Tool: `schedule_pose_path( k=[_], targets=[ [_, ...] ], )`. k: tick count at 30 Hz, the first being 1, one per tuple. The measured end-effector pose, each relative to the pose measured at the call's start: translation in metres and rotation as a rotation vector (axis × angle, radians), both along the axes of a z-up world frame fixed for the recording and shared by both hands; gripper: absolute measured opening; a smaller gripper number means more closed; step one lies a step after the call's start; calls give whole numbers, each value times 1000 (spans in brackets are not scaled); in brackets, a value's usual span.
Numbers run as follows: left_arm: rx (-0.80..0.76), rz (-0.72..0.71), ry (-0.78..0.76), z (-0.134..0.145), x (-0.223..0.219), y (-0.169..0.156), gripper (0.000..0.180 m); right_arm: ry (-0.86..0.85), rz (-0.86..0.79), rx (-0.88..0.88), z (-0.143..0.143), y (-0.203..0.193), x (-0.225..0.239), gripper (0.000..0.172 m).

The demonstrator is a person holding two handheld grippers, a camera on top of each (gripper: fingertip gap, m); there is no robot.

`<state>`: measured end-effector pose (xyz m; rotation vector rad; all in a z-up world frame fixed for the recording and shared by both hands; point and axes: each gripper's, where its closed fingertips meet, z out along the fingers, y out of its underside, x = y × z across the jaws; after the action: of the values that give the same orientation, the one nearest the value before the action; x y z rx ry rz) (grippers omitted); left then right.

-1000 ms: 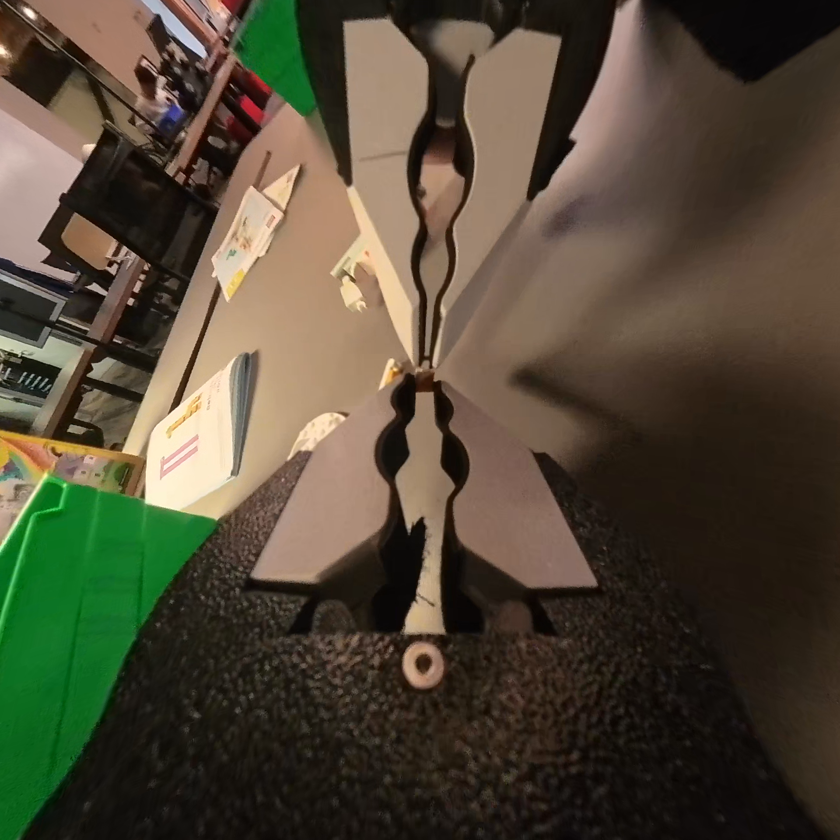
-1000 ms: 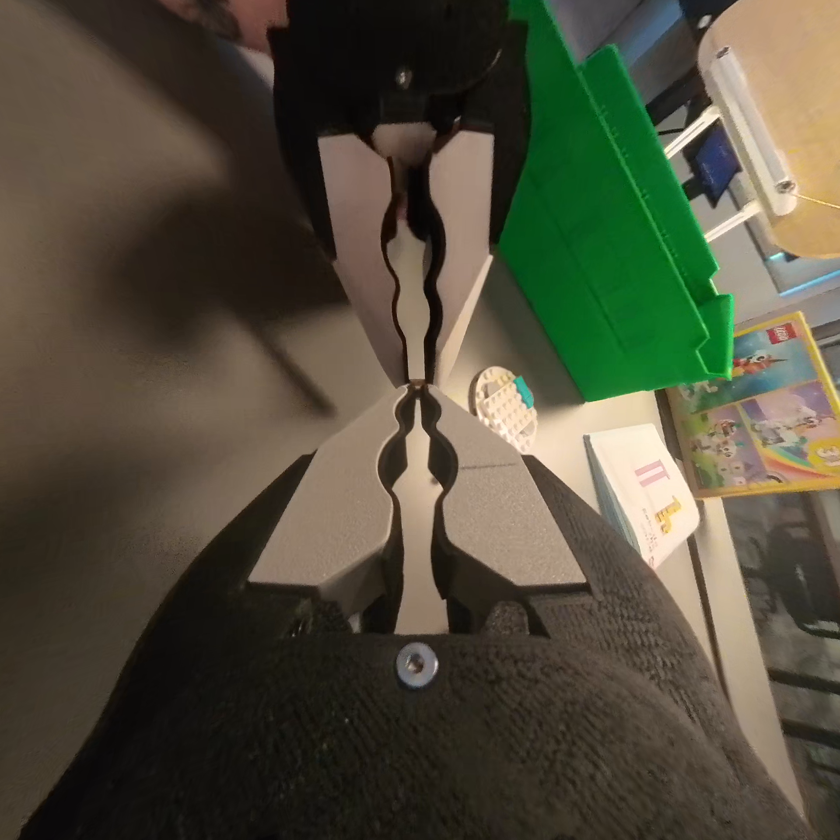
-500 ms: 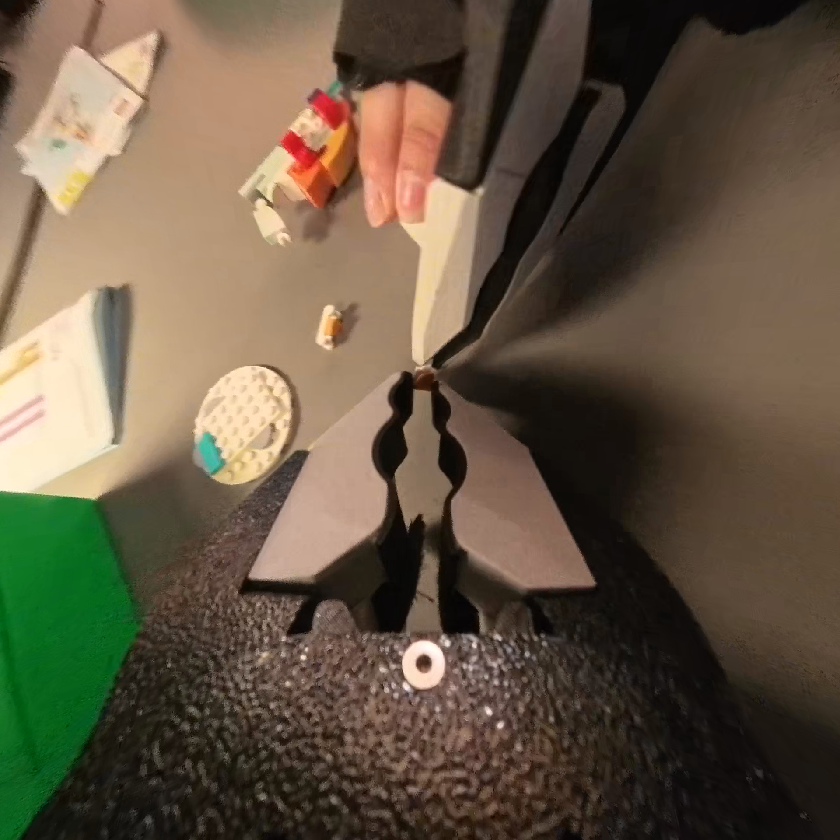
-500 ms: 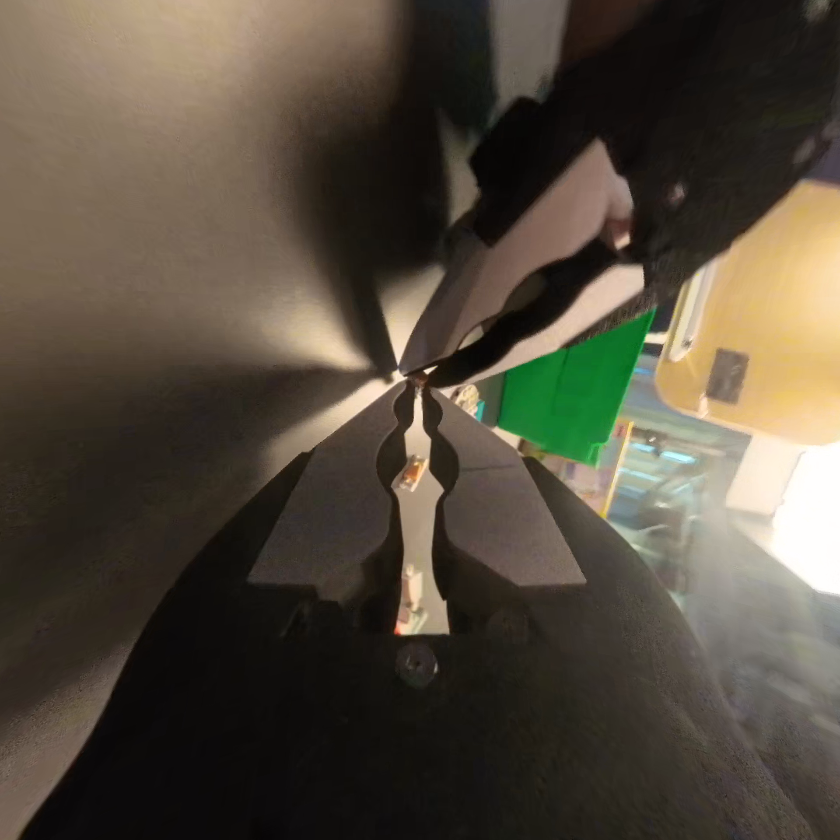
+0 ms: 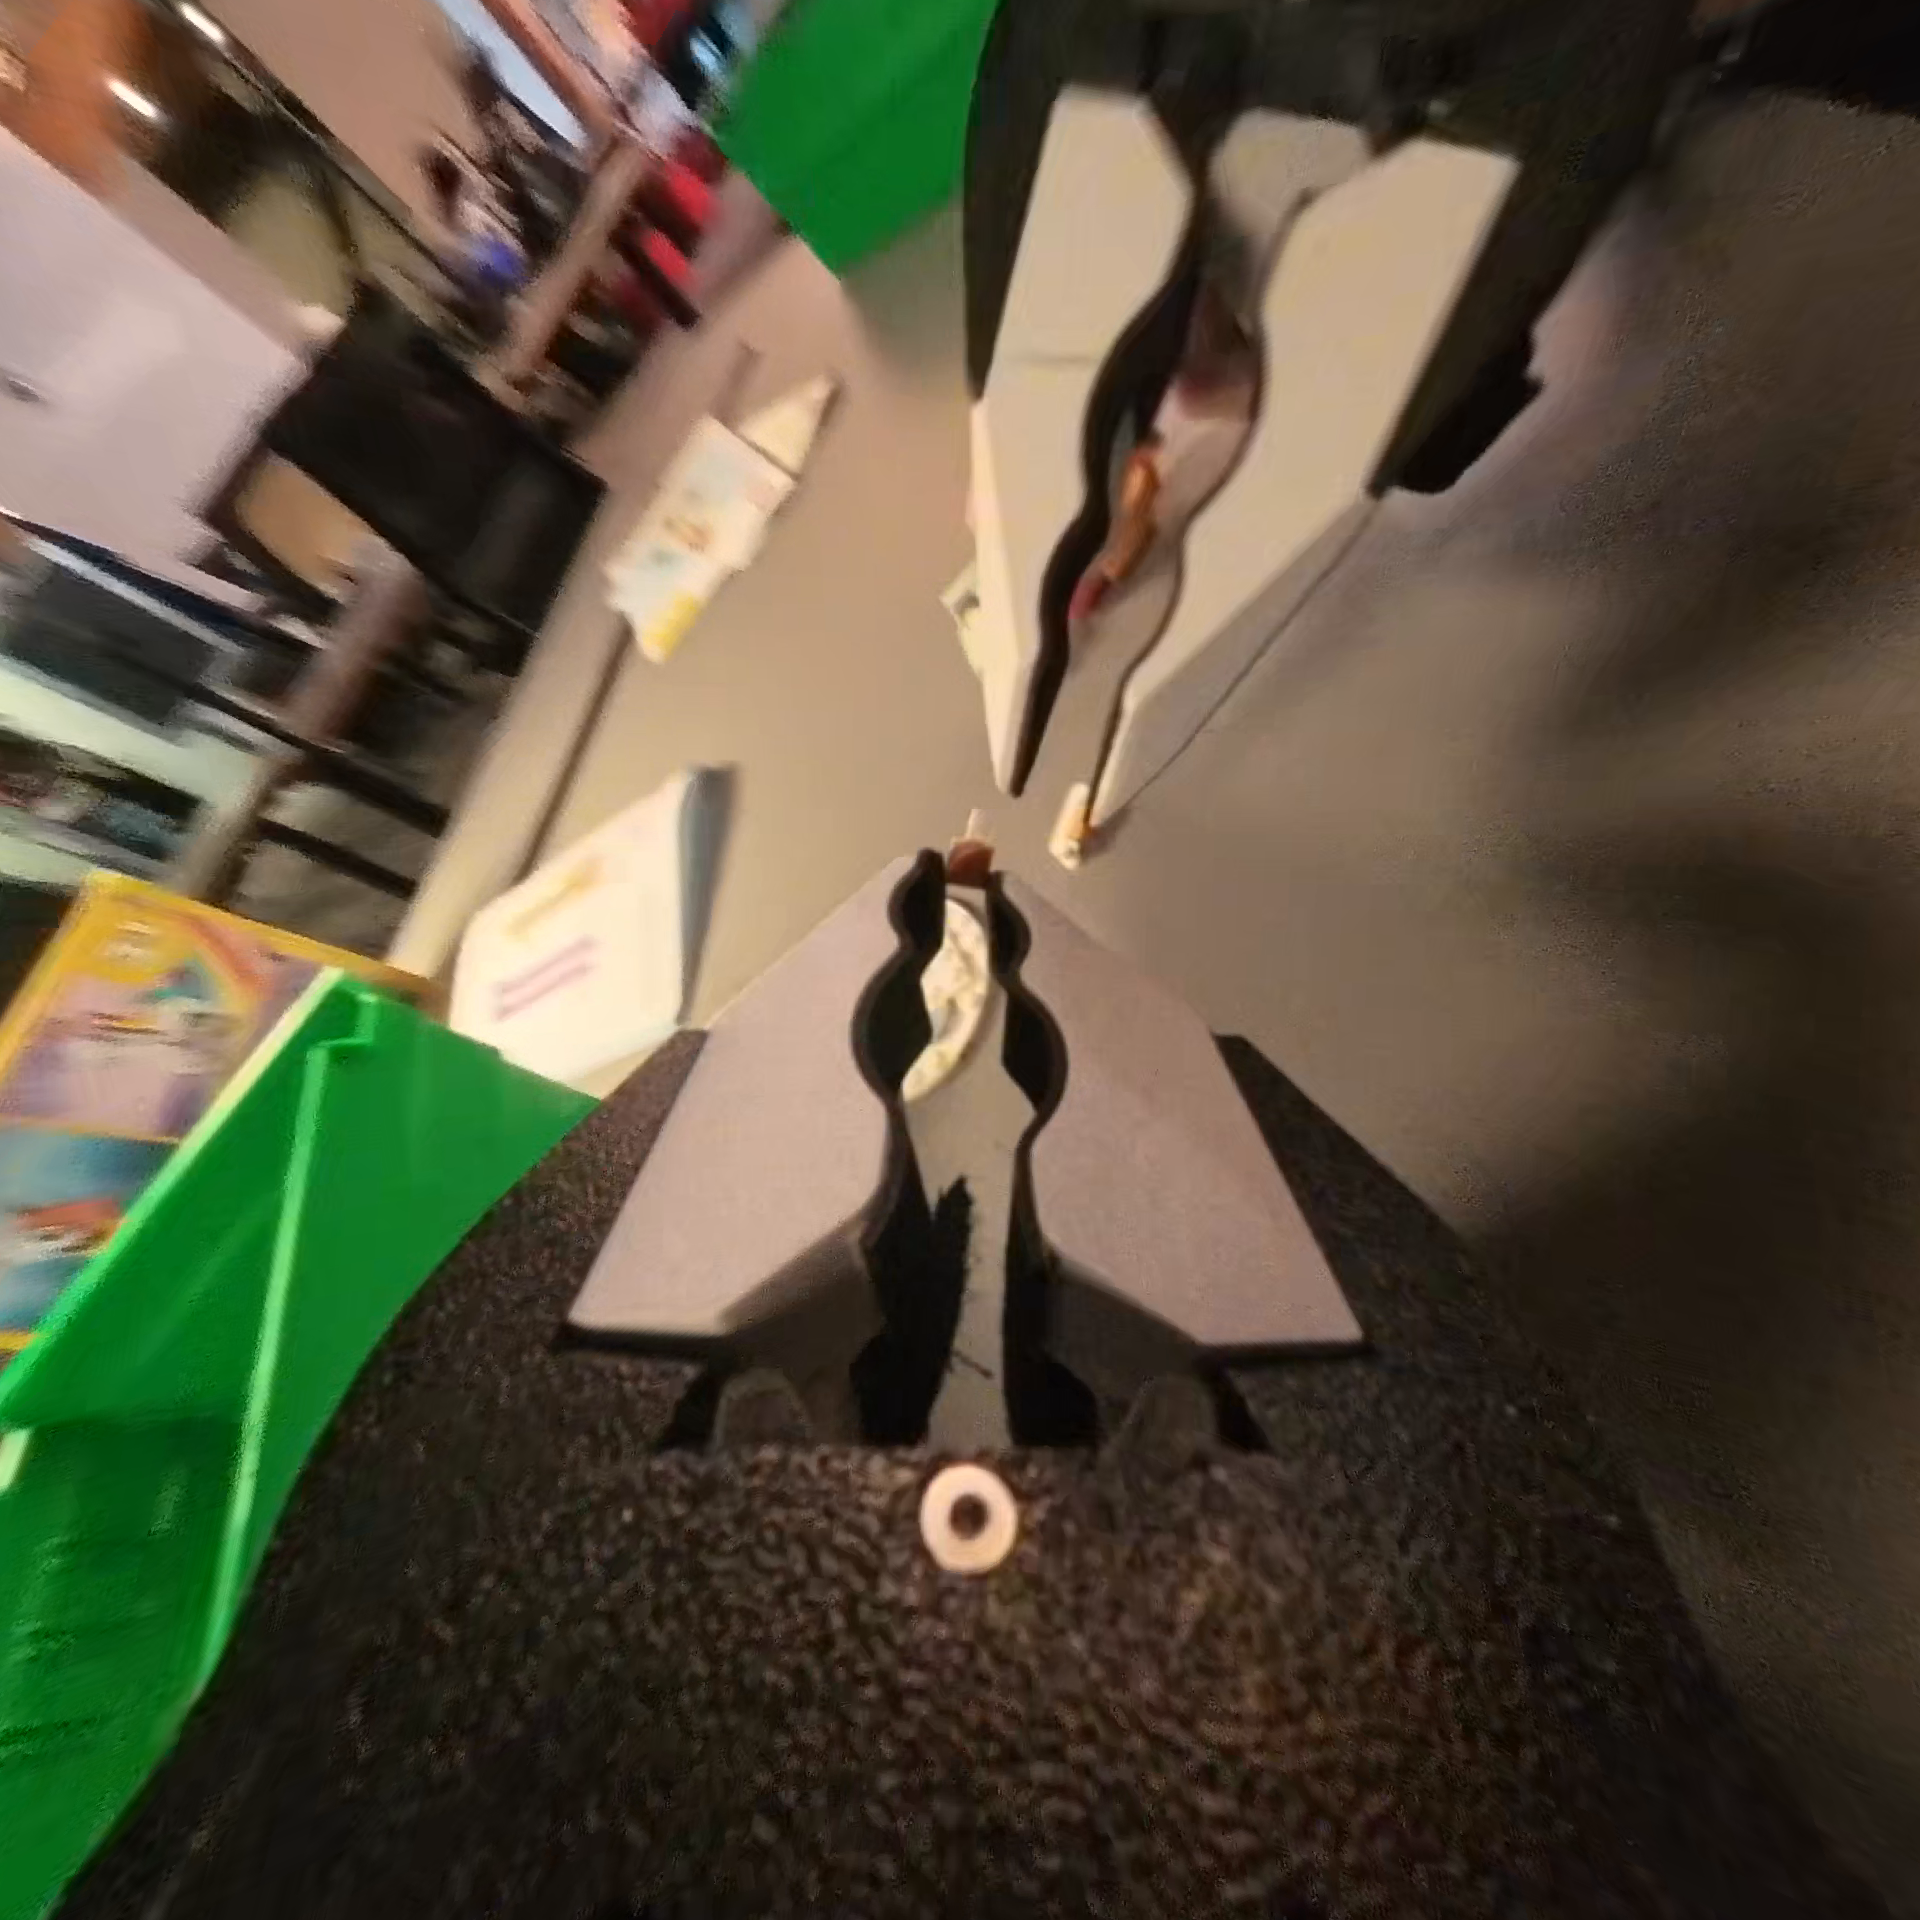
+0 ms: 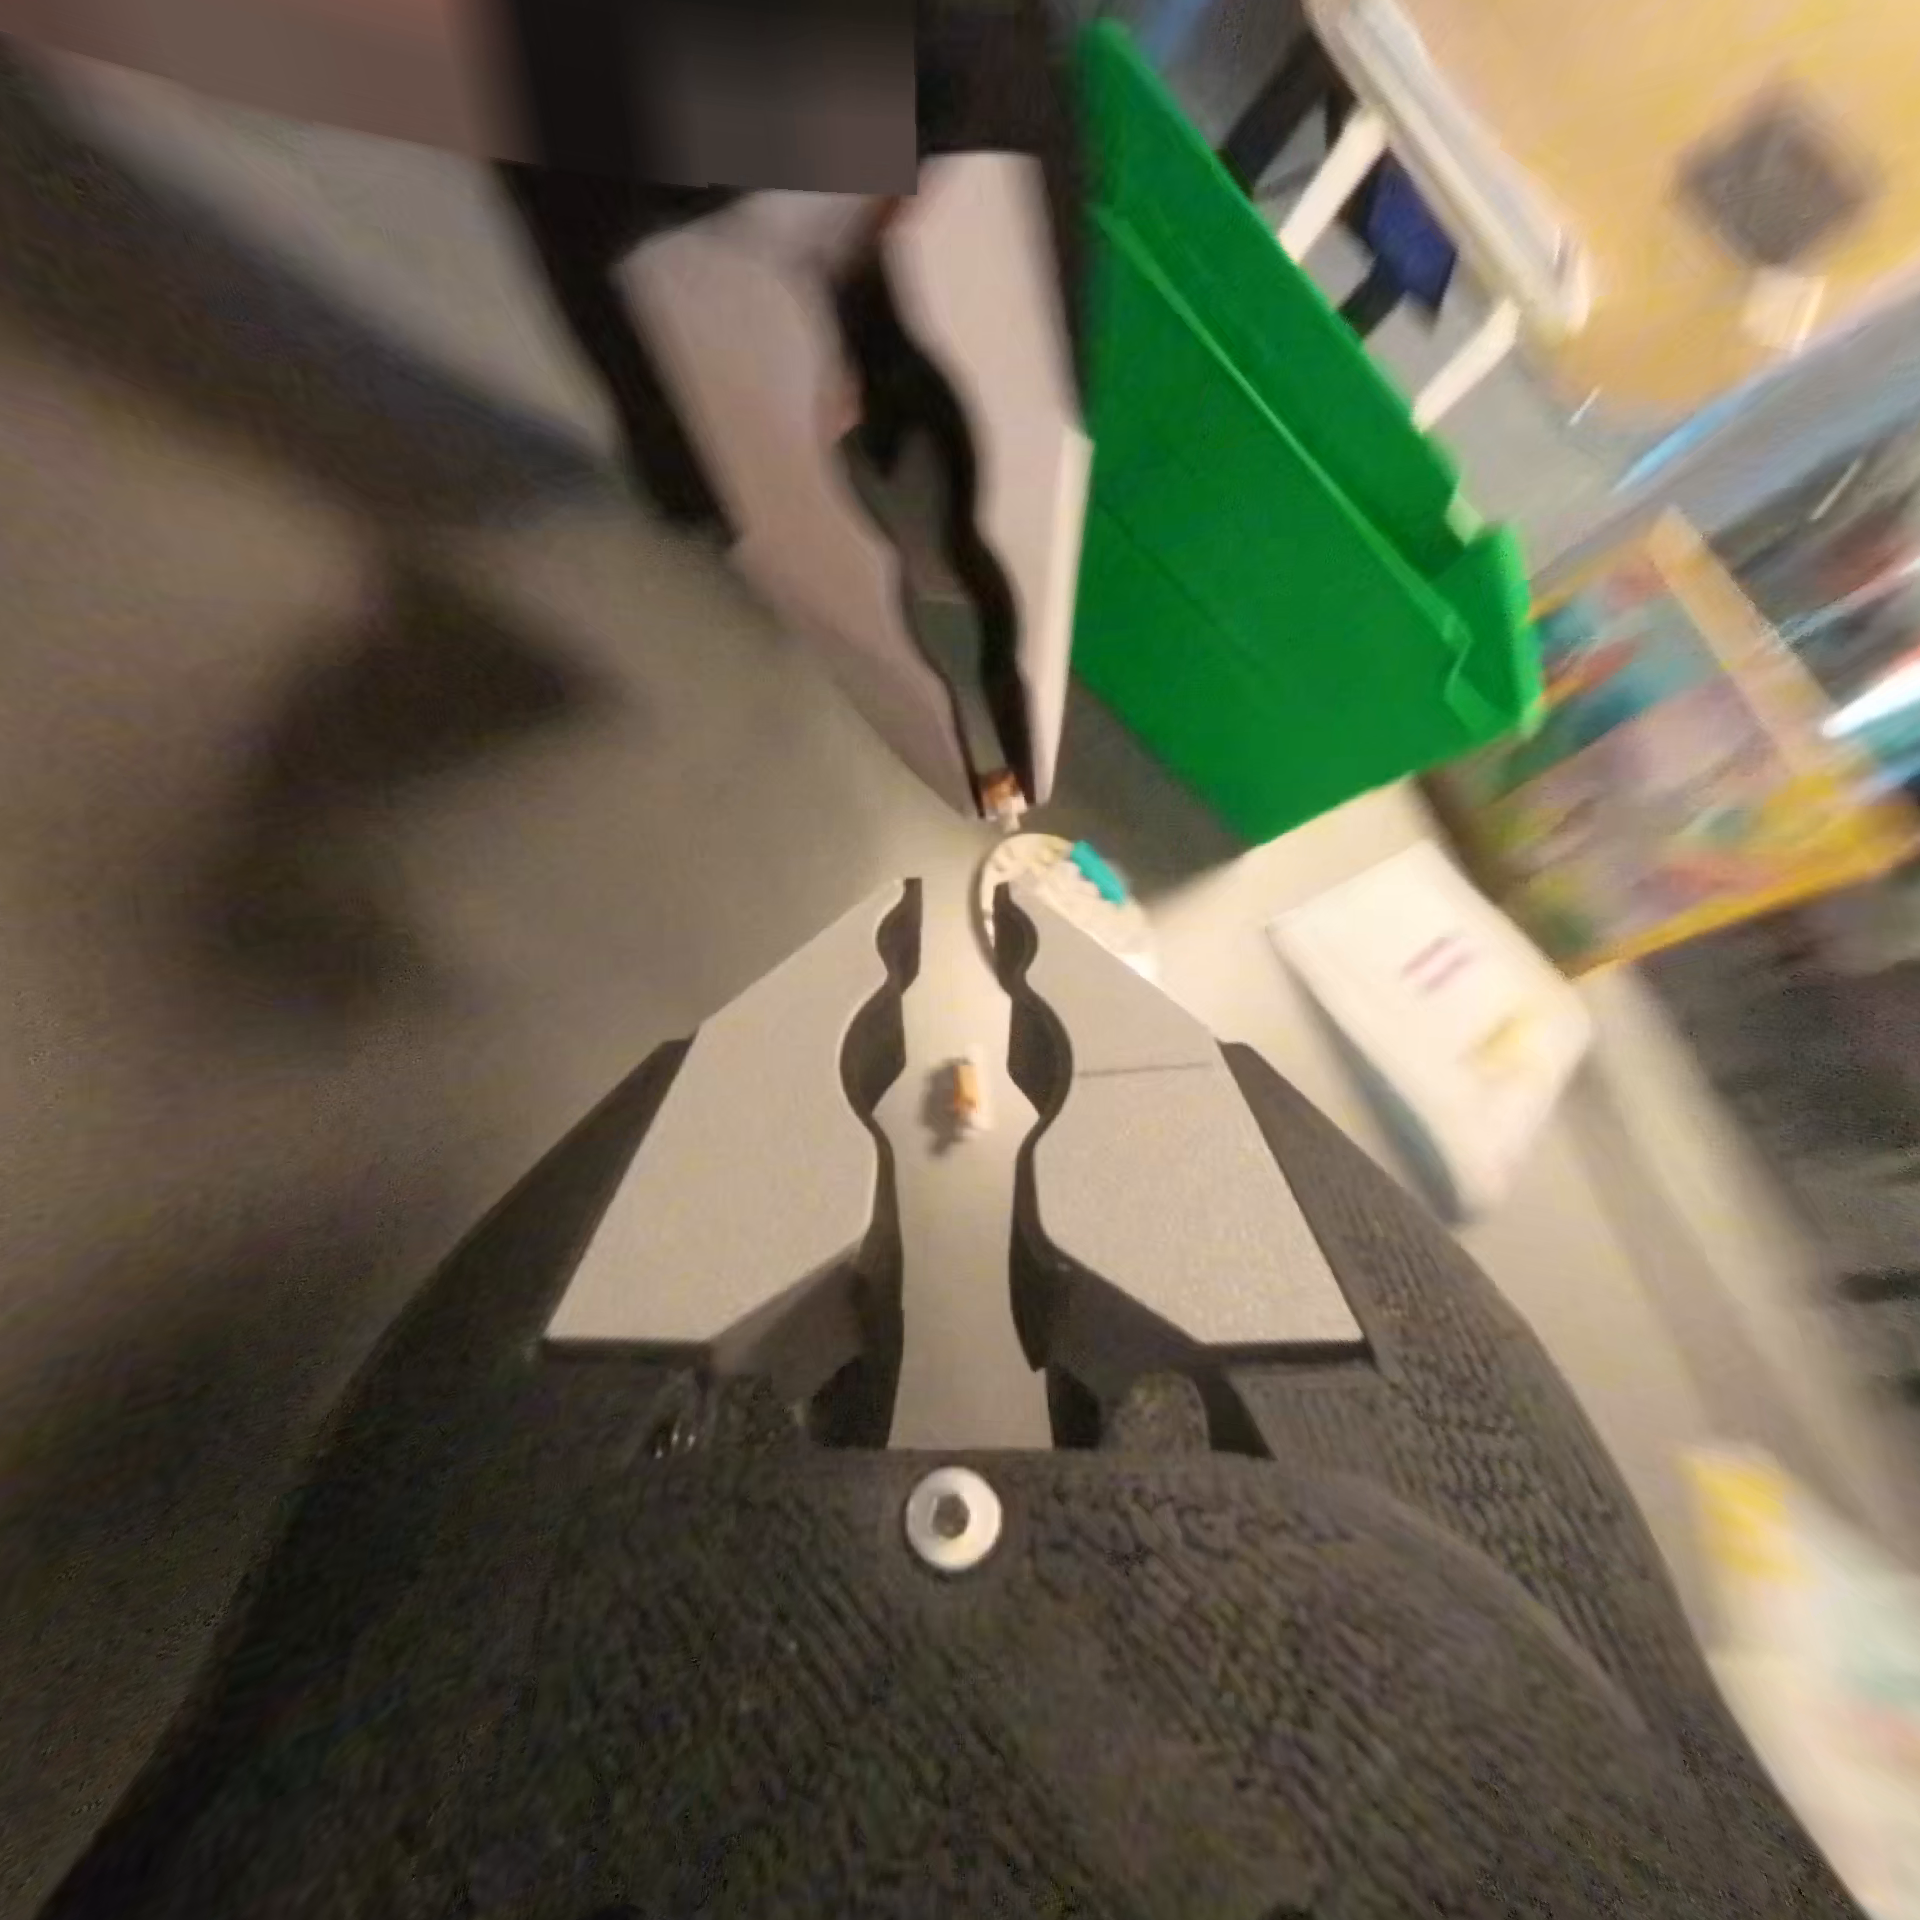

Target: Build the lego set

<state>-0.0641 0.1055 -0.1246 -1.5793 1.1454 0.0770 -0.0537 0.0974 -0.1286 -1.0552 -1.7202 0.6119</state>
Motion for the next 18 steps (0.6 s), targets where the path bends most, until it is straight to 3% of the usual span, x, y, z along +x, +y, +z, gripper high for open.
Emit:
schedule_pose_path(
  k=[3,6,9,18],
  targets=[
    [151,63,42,14,-4,6,4,70,-41,-584,14,4,-3,14],
    [224,96,98,17,-5,9,4,127,-47,-915,22,10,-5,7],
    [230,95,116,14,0,10,5,162,-31,-1048,27,10,-5,6],
    [253,132,159,12,3,13,4,145,-49,-1093,22,11,-7,6]
  ],
)
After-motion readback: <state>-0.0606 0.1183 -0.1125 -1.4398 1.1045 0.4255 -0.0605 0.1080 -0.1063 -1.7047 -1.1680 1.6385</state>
